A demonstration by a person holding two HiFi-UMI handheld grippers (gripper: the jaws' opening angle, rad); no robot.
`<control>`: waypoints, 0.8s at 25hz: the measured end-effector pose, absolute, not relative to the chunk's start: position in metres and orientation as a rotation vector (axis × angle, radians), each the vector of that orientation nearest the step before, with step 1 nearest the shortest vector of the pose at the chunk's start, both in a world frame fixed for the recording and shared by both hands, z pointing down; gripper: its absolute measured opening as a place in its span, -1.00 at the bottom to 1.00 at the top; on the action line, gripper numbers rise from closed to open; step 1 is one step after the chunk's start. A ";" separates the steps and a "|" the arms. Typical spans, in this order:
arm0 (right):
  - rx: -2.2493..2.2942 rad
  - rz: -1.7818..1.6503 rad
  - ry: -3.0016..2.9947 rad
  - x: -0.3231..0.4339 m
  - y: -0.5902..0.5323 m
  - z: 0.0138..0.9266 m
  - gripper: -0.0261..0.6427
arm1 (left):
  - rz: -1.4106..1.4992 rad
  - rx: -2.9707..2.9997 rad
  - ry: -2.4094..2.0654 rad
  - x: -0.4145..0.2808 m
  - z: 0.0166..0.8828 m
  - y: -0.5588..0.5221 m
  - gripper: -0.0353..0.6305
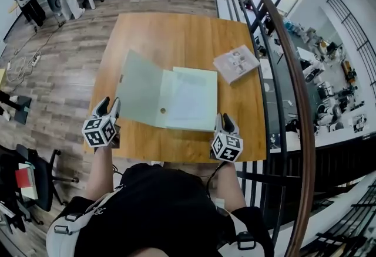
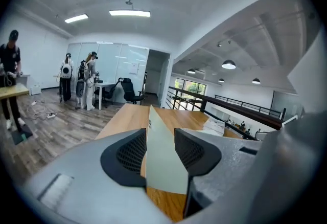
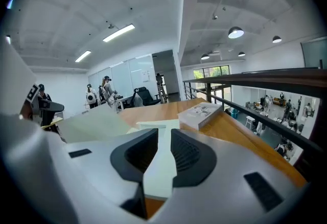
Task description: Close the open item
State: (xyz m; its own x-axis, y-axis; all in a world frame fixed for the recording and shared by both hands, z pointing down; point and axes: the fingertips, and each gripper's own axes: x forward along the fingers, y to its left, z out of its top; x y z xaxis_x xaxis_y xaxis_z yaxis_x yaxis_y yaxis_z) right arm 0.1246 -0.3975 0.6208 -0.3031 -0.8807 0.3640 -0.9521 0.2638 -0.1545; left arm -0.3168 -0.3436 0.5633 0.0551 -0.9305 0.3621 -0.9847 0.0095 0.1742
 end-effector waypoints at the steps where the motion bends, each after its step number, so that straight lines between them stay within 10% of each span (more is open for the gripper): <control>1: 1.706 0.532 -2.314 0.125 -0.398 0.628 -0.73 | 0.192 1.948 -1.902 -0.319 0.570 -0.343 -0.42; 16: 1.602 0.903 -2.109 0.127 -0.384 0.744 -0.71 | 0.018 1.857 -1.600 -0.316 0.639 -0.341 -0.43; 20: 1.631 0.925 -2.118 0.131 -0.384 0.747 -0.67 | 0.062 1.910 -1.624 -0.307 0.636 -0.346 -0.76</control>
